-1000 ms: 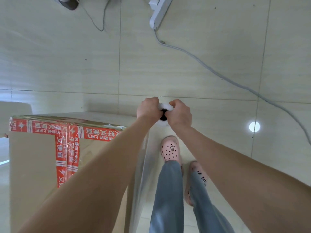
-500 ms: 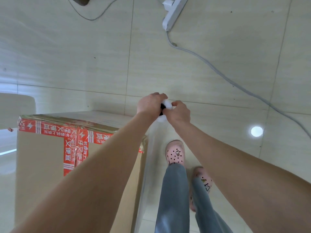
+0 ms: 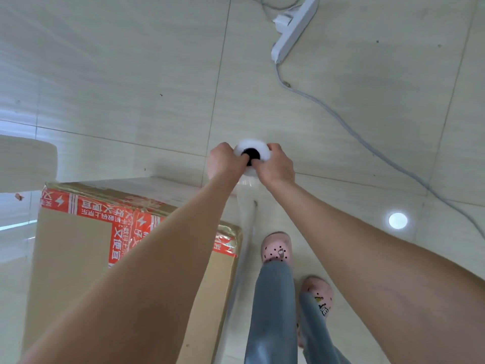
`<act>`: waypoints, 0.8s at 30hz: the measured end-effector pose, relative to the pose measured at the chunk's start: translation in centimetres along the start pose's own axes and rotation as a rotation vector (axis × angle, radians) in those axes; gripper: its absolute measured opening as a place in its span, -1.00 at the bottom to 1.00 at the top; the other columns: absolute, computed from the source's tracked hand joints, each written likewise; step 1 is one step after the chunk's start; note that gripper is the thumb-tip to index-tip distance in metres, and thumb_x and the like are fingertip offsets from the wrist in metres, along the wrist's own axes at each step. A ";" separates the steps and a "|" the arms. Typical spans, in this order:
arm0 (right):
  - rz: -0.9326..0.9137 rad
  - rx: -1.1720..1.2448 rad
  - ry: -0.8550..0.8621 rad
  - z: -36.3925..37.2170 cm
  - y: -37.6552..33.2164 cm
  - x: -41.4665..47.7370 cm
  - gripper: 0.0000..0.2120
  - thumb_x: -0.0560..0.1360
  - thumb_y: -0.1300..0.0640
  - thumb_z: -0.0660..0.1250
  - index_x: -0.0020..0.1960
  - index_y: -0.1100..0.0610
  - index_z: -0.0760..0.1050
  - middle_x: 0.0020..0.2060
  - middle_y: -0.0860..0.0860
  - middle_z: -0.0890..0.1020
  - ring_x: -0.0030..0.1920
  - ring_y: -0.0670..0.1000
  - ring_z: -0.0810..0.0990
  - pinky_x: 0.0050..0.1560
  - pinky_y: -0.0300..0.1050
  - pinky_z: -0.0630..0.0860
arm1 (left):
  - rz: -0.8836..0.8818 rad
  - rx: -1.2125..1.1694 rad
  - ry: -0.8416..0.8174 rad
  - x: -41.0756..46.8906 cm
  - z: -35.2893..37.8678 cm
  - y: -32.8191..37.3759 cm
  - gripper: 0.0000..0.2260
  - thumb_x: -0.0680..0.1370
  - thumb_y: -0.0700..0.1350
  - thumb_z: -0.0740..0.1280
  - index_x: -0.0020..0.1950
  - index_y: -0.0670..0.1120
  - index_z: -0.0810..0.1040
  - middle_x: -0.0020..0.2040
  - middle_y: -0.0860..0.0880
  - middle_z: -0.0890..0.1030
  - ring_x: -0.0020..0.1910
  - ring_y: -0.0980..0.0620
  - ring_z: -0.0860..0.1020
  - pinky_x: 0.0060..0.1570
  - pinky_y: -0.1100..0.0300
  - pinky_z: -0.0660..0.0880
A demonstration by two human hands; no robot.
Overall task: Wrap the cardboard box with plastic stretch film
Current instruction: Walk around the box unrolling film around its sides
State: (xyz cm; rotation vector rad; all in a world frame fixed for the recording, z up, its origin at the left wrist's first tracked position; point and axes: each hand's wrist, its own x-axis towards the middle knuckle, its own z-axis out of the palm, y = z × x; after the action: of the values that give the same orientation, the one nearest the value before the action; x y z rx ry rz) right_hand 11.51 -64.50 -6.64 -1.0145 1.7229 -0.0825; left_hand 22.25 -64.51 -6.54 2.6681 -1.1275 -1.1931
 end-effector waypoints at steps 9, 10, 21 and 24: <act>0.015 -0.017 0.022 1.1 -1.8 0.5 -0.72 0.45 0.23 0.23 0.14 0.09 0.47 0.01 0.05 0.60 -0.03 0.11 0.55 -0.13 -0.12 0.41 | 0.240 0.314 -0.093 1.0 -1.5 0.4 -0.65 0.49 -0.16 0.29 0.27 -0.08 0.39 0.09 -0.08 0.54 0.02 -0.11 0.54 -0.22 0.12 0.39; 0.011 -0.017 0.021 1.2 -1.8 0.4 -0.76 0.44 0.24 0.21 0.08 0.07 0.47 -0.06 0.03 0.59 -0.07 0.10 0.53 -0.15 -0.11 0.41 | 0.308 0.365 -0.086 1.1 -1.4 0.8 -0.61 0.49 -0.20 0.27 0.32 -0.04 0.38 0.12 -0.07 0.53 0.05 -0.11 0.54 -0.22 0.12 0.38; -0.074 -0.255 -0.035 -0.4 -5.1 2.8 -0.71 0.41 0.20 0.23 0.09 -0.02 0.52 -0.06 0.02 0.62 -0.02 0.13 0.57 -0.19 -0.15 0.39 | 0.246 0.316 -0.032 3.7 -2.8 2.1 -0.83 0.44 -0.21 0.26 0.02 -0.13 0.50 -0.09 -0.10 0.57 -0.13 -0.14 0.54 -0.29 0.13 0.39; -0.155 -0.318 -0.052 0.2 -7.0 3.9 -0.67 0.42 0.19 0.26 0.16 0.00 0.51 0.04 0.03 0.62 0.03 0.13 0.57 -0.16 -0.17 0.36 | 0.057 0.112 0.039 4.4 -3.6 0.9 -0.87 0.41 -0.16 0.31 -0.06 -0.11 0.49 -0.17 -0.07 0.56 -0.20 -0.10 0.51 -0.32 0.17 0.35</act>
State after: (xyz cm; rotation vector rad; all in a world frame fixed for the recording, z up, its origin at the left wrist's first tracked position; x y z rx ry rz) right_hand 15.57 -71.44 -6.10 -1.3718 1.6391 0.1213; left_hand 25.99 -68.88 -6.57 2.7060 -1.2913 -1.0958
